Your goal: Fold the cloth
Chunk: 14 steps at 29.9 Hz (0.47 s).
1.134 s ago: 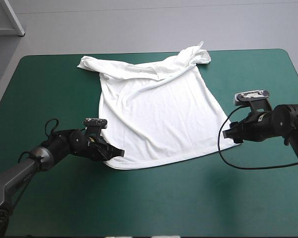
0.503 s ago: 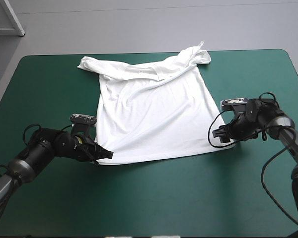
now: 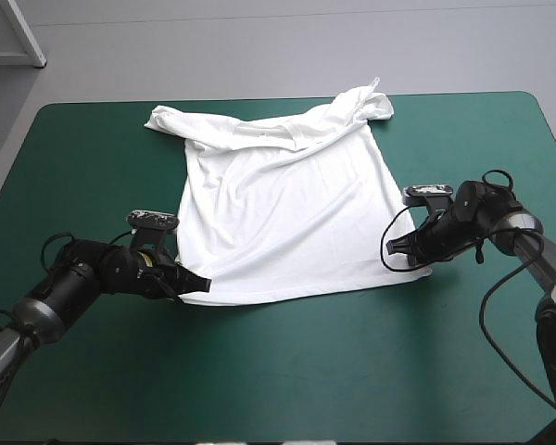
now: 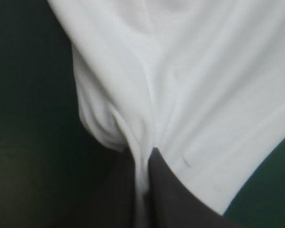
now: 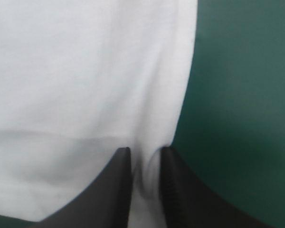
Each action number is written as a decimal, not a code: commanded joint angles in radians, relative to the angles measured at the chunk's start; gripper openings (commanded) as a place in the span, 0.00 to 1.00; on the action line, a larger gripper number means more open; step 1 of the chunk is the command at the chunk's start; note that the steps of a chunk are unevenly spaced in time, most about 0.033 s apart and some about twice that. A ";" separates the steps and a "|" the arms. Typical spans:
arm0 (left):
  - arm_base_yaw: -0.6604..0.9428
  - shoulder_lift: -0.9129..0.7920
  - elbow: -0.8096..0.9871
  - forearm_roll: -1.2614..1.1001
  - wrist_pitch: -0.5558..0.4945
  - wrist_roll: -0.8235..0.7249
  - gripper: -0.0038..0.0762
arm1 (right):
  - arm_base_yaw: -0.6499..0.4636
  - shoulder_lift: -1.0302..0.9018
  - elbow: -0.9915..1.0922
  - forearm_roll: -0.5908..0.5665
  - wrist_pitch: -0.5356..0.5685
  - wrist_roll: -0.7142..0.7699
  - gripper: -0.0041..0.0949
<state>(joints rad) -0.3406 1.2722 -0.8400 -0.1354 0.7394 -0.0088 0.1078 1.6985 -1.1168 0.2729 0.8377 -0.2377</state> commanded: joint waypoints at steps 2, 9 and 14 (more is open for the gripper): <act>-0.003 -0.031 -0.029 -0.003 -0.071 -0.019 0.07 | -0.003 -0.015 -0.007 0.069 0.033 -0.040 0.03; -0.003 -0.032 -0.048 0.006 -0.164 -0.026 0.07 | -0.003 -0.072 -0.088 0.070 0.028 -0.056 0.02; -0.003 -0.032 -0.168 0.090 -0.135 -0.026 0.07 | -0.003 -0.123 -0.245 0.060 0.060 -0.054 0.02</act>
<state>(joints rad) -0.3406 1.2722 -0.9128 -0.0930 0.6407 -0.0236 0.1078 1.6517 -1.2558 0.3233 0.8942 -0.2816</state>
